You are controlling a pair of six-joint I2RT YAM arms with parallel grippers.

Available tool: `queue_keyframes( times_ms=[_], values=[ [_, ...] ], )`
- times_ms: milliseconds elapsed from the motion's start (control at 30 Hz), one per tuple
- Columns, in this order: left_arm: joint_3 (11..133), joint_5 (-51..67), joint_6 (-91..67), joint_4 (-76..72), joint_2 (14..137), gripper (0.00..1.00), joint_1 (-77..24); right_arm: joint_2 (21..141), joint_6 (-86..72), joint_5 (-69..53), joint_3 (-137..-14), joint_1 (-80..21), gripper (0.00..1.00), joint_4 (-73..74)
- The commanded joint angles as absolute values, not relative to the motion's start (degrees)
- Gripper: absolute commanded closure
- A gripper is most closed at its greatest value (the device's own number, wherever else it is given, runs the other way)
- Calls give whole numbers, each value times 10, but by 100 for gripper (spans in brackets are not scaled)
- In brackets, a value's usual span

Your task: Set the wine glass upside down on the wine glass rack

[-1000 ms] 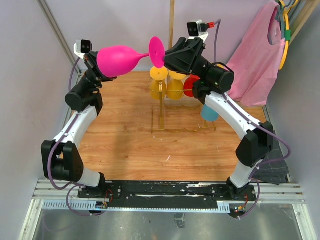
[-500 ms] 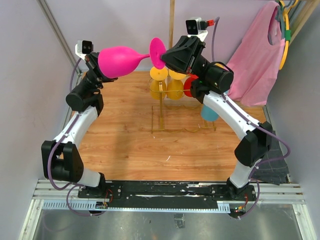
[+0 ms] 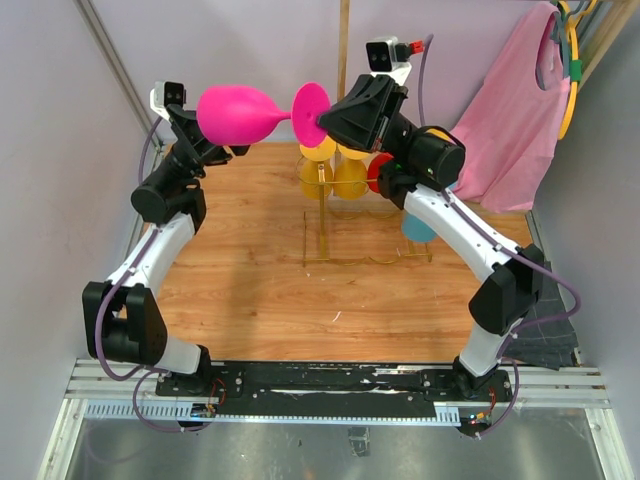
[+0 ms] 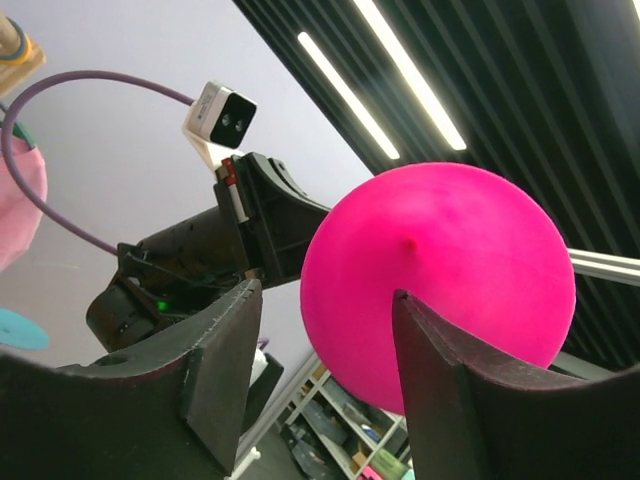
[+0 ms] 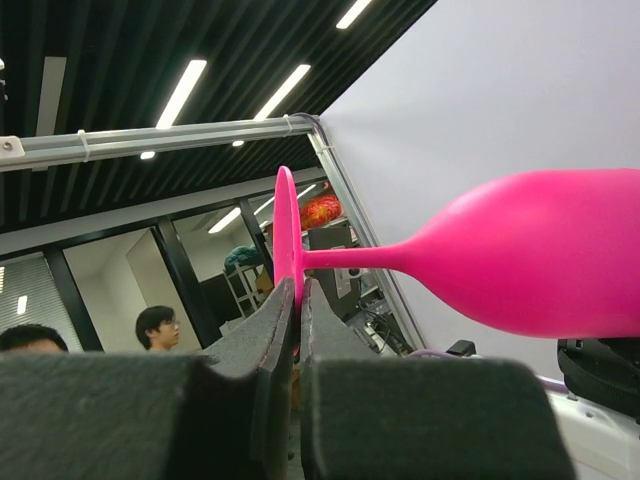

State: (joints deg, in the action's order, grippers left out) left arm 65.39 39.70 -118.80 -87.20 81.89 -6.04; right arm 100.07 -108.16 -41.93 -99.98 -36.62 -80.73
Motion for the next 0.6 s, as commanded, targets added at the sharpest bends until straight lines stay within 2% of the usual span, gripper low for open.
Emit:
queue_keyframes(
  times_ms=[0,333,467,567],
  values=[
    [638,420,-1303,-1018,797,39,-51,972,-1050,-414,-1038,-351,99,-826],
    [599,458,-1287,-1012,781,38,-25,879,-947,-427,-991,-251,99,-724],
    [597,476,-1274,-999,774,39,-21,808,-845,-454,-950,-191,99,-595],
    [596,483,-1268,-991,772,39,-20,753,-725,-473,-940,-158,99,-434]
  ],
)
